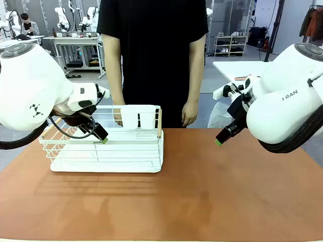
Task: Clean the table.
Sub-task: Pick up the Lint Roller when the human hands it over.
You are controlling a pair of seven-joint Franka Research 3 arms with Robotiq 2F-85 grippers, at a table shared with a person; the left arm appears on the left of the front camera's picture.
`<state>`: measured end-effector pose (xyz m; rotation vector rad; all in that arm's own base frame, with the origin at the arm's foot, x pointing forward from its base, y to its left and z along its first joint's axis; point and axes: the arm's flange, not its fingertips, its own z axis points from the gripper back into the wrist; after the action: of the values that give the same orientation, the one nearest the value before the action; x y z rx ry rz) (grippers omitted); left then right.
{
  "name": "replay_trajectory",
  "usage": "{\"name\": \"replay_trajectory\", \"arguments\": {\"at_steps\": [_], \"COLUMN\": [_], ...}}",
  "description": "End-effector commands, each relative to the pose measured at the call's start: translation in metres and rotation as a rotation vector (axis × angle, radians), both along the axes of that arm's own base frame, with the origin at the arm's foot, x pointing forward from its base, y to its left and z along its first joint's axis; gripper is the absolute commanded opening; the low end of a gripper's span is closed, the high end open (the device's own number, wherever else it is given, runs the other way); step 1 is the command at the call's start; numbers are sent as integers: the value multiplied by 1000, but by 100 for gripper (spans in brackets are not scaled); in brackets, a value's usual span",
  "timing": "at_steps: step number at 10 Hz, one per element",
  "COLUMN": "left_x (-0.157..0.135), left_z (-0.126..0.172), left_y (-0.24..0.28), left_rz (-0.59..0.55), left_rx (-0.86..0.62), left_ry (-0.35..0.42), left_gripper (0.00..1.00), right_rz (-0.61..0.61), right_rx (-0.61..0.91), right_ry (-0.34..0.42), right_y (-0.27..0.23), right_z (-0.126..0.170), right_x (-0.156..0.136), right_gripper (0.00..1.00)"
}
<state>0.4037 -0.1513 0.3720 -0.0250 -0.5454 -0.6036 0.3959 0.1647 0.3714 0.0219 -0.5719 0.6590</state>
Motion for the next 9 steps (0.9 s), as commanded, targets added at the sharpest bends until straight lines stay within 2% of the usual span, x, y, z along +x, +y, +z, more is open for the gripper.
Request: {"name": "replay_trajectory", "arguments": {"at_steps": [1, 9], "left_x": [0, 0], "left_z": [0, 0], "left_y": [0, 0], "left_rz": [0, 0], "left_rx": [0, 0], "left_ry": [0, 0], "left_gripper": [100, 100], "right_rz": [0, 0], "right_rx": [0, 0], "right_ry": [0, 0], "right_y": [0, 0], "right_z": [0, 0], "right_x": [0, 0], "right_gripper": [100, 100]}}
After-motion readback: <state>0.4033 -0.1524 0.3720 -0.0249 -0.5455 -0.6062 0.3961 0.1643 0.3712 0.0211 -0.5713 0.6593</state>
